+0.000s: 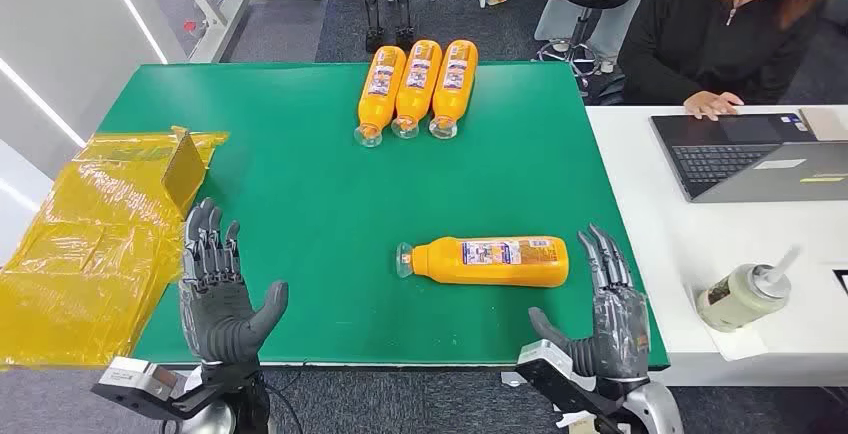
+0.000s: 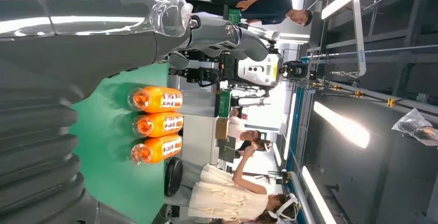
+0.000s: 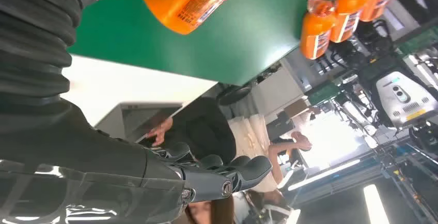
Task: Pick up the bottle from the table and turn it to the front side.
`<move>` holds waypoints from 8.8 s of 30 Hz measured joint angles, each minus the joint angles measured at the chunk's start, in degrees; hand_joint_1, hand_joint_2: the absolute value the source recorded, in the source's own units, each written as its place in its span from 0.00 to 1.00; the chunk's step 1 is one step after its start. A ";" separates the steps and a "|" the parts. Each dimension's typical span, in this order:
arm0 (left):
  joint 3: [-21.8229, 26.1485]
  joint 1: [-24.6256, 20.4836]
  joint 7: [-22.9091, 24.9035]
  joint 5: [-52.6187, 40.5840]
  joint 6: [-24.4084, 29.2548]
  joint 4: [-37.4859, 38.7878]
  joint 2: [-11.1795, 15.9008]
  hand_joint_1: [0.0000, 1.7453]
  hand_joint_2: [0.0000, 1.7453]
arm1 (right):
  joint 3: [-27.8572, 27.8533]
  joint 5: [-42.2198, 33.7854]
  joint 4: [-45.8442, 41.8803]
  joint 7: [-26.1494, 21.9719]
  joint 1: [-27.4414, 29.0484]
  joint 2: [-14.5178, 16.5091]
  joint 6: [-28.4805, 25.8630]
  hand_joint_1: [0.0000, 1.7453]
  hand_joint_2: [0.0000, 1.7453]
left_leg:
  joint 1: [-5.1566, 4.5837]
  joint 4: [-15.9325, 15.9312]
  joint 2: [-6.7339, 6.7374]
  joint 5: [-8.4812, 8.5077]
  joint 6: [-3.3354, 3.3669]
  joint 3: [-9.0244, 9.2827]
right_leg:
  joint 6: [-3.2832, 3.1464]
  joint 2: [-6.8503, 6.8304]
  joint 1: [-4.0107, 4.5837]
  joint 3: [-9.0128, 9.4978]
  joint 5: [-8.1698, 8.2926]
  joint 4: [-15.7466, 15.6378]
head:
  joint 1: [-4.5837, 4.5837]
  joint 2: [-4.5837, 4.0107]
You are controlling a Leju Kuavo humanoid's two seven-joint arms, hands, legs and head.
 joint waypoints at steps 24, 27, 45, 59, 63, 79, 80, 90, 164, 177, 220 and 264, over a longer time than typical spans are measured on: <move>-0.20 -0.57 -0.94 -0.04 -1.56 3.04 -0.08 0.00 1.00 | 5.53 12.94 13.68 4.97 -20.00 -7.71 3.92 0.00 1.00 | 0.00 0.02 0.07 0.10 0.03 0.03 | 0.01 0.06 0.00 0.00 0.10 0.03 | 0.00 0.00; -0.52 -0.66 -0.94 -0.04 -1.86 3.61 -0.09 0.00 1.00 | 8.13 6.79 16.69 2.54 -23.69 -8.00 9.67 0.00 1.00 | 0.00 0.03 0.05 0.12 0.02 0.03 | 0.01 0.06 0.00 0.01 0.11 0.03 | 0.00 0.00; -0.87 -0.59 -1.29 -0.04 -1.95 4.79 -0.08 0.00 1.00 | 16.94 0.38 26.01 0.07 -33.17 -11.07 15.26 0.00 1.00 | 0.00 0.04 -0.01 0.12 0.02 0.00 | 0.01 0.01 0.00 0.00 0.11 0.03 | 0.00 0.00; -0.87 -0.28 -1.29 1.33 -1.60 4.81 0.11 0.00 1.00 | 27.78 -16.81 36.75 -3.41 -47.14 -13.33 36.97 0.00 1.00 | -0.01 0.05 0.00 0.18 0.01 -0.02 | 0.02 0.03 -0.01 0.00 0.14 0.05 | 0.00 0.00; -0.87 -0.15 -0.95 2.41 -0.92 4.81 0.46 0.00 1.00 | 33.85 -22.77 39.98 -2.19 -53.74 -13.96 46.03 0.00 1.00 | -0.01 0.05 0.00 0.18 0.00 -0.02 | 0.02 0.03 -0.01 -0.01 0.15 0.06 | -0.01 0.00; -0.87 1.53 -0.90 3.56 0.93 4.79 1.75 0.00 1.00 | 56.07 -36.05 49.57 0.51 -67.23 -12.69 47.87 0.00 1.00 | 0.00 0.06 -0.06 0.19 -0.01 -0.03 | 0.03 0.00 0.00 0.00 0.15 0.05 | 0.00 0.00; -0.87 1.58 -0.90 3.63 0.94 4.79 1.83 0.00 1.00 | 56.92 -36.17 50.24 0.34 -67.42 -12.45 47.85 0.00 1.00 | 0.00 0.06 -0.06 0.19 -0.01 -0.03 | 0.03 0.00 0.00 0.00 0.15 0.05 | 0.00 0.00; -0.87 1.74 -0.55 4.32 1.00 4.84 2.00 0.00 1.00 | 62.63 -38.00 54.53 -0.94 -66.51 -11.33 46.79 0.00 1.00 | 0.00 0.06 -0.07 0.19 -0.01 -0.03 | 0.03 -0.01 0.00 -0.01 0.15 0.05 | 0.00 0.00; 2.10 -0.56 1.11 6.60 -6.64 7.49 0.67 0.00 1.00 | 34.81 -9.49 16.92 2.69 -33.18 -14.53 18.98 1.00 1.00 | 0.03 0.02 -0.08 0.20 -0.02 -0.01 | 0.05 -0.01 0.02 -0.01 0.16 0.04 | -0.01 0.00; -0.74 -3.93 5.75 21.85 -20.80 13.70 -0.58 0.00 1.00 | 30.98 0.50 9.03 6.93 -25.74 -7.06 17.46 1.00 1.00 | 0.02 0.03 -0.07 0.20 -0.02 -0.02 | 0.05 0.00 0.00 -0.02 0.16 0.03 | -0.01 0.00; -10.38 -4.91 8.50 26.92 -20.46 12.44 1.38 0.00 1.00 | 20.44 0.04 9.93 -2.44 -16.40 3.45 15.41 1.00 1.00 | 0.02 0.01 -0.06 0.20 -0.02 -0.03 | 0.05 -0.01 0.01 -0.02 0.16 0.04 | 0.00 0.00; -9.49 -3.55 8.09 27.36 -18.07 7.13 2.78 1.00 1.00 | 30.91 -8.93 22.45 -0.31 -29.82 10.24 20.63 1.00 1.00 | 0.03 0.01 -0.07 0.24 -0.06 -0.03 | 0.03 -0.01 0.01 -0.03 0.15 0.07 | 0.00 0.00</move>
